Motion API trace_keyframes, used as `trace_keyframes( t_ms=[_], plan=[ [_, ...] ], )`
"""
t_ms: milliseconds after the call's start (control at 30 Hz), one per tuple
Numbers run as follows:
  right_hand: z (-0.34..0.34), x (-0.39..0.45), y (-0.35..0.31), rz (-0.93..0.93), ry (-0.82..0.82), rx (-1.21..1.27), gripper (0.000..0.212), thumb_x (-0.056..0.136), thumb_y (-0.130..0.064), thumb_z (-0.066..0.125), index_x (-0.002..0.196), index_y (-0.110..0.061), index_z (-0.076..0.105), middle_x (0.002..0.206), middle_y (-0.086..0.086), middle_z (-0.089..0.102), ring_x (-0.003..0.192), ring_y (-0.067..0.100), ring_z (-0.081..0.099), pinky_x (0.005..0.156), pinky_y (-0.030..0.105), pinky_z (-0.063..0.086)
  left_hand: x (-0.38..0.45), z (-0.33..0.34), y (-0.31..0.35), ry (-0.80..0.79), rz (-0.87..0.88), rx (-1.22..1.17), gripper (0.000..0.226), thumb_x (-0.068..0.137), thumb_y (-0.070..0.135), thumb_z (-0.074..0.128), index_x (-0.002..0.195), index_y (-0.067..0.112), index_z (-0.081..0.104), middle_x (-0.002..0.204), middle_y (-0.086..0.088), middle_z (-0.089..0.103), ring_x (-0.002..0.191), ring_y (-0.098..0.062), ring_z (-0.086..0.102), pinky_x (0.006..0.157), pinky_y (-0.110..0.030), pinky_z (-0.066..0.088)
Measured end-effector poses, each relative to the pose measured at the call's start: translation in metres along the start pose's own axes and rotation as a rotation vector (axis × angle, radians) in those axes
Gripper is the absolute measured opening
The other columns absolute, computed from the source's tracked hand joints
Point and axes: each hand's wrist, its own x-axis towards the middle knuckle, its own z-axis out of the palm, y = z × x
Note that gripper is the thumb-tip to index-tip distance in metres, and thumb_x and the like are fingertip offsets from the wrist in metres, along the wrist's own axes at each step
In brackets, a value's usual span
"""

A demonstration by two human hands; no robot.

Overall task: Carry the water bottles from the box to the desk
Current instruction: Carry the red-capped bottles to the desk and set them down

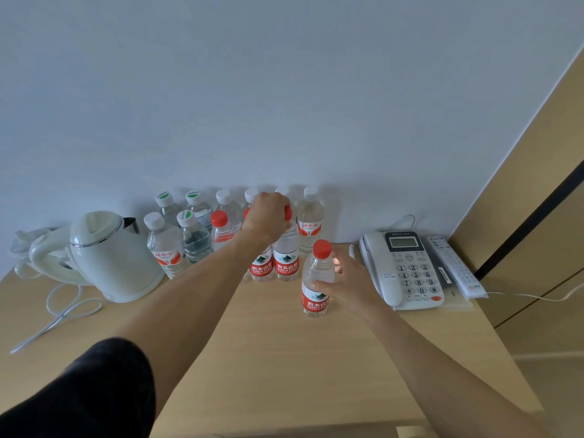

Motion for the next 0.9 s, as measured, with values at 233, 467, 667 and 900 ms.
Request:
trace_keyframes(
  t_ms=[233,467,667,900],
  plan=[
    [-0.002,0.004,0.002,-0.013,0.049,-0.075,0.052,0.073,-0.032,0.086,0.118,-0.03,0.059,0.098,-0.025,0.055,0.088,-0.006,0.052,0.068,0.014,0.037,0.0,-0.002,0.002,-0.012,-0.003,0.031,0.026,0.086,0.019,0.079,0.109,0.008,0.072,0.105,-0.008,0.071,0.1,-0.025,0.066,0.086,-0.034,0.056],
    [-0.01,0.029,0.003,-0.057,0.073,-0.159,0.054,0.075,-0.024,0.083,0.123,-0.024,0.059,0.084,-0.026,0.05,0.079,-0.012,0.047,0.064,0.004,0.032,0.0,0.001,-0.001,-0.019,0.001,0.049,0.027,0.088,0.019,0.076,0.112,0.009,0.069,0.106,-0.009,0.071,0.101,-0.026,0.065,0.089,-0.038,0.057],
    [-0.012,0.057,-0.002,-0.047,0.151,-0.144,0.041,0.072,-0.016,0.084,0.098,-0.02,0.054,0.073,-0.016,0.047,0.066,-0.005,0.047,0.06,0.003,0.035,0.001,0.003,-0.001,-0.012,-0.011,0.019,0.026,0.087,0.016,0.078,0.109,0.011,0.068,0.105,-0.008,0.071,0.098,-0.025,0.065,0.086,-0.036,0.056],
    [-0.003,0.078,-0.009,-0.084,0.177,-0.113,0.051,0.071,-0.016,0.083,0.075,-0.033,0.035,0.07,-0.012,0.047,0.062,0.002,0.045,0.052,0.011,0.036,0.002,0.004,-0.002,-0.002,-0.015,0.011,0.022,0.087,0.014,0.077,0.107,0.011,0.068,0.102,-0.007,0.071,0.094,-0.025,0.065,0.081,-0.035,0.056]
  ],
)
